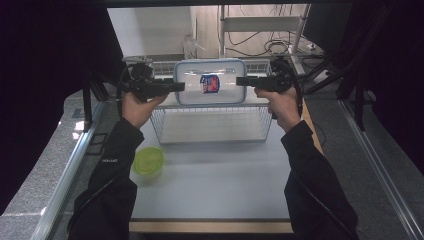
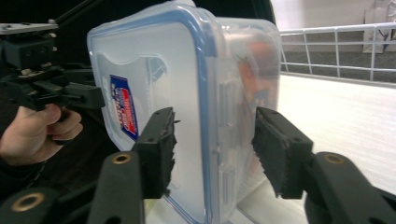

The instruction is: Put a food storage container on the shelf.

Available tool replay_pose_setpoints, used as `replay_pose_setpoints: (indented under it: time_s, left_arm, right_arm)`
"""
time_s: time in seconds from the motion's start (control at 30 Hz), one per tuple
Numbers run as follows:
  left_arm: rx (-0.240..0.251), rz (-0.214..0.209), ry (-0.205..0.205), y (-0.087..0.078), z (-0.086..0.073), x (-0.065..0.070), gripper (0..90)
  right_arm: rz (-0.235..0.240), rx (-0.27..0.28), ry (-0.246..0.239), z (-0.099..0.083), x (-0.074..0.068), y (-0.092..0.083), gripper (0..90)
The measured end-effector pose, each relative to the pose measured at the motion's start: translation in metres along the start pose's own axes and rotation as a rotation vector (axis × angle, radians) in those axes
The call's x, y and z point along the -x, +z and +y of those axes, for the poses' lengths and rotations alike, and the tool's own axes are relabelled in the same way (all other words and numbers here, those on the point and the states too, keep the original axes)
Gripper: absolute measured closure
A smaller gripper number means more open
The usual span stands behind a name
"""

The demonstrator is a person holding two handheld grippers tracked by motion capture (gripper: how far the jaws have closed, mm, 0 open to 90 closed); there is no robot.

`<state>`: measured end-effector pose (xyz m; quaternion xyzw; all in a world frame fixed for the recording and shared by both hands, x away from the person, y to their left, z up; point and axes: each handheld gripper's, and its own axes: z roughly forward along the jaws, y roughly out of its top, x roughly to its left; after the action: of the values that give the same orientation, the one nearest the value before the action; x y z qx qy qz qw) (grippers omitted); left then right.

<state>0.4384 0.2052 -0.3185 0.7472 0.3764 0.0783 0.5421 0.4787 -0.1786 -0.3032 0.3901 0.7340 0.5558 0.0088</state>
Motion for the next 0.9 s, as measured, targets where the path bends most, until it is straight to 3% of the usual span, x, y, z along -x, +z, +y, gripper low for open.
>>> replay_pose_setpoints:
  time_s: [0.1,0.17,0.43,0.9]
  left_arm:
    - [0.002,0.021,0.016,-0.001,0.0,0.0,47.4]
    - [0.004,0.036,-0.001,0.0,-0.001,-0.001,47.4]
    - [0.012,0.026,-0.019,0.003,-0.002,-0.004,46.4]
    - [-0.004,0.031,0.014,0.011,-0.005,0.003,32.4]
  right_arm:
    - [-0.01,-0.001,0.007,-0.001,0.001,0.001,45.9]
    - [-0.011,0.001,0.006,-0.001,0.002,0.002,46.0]
    - [-0.017,-0.001,0.001,0.002,0.001,0.005,48.5]
    - [-0.002,0.003,-0.001,-0.002,0.002,0.007,44.3]
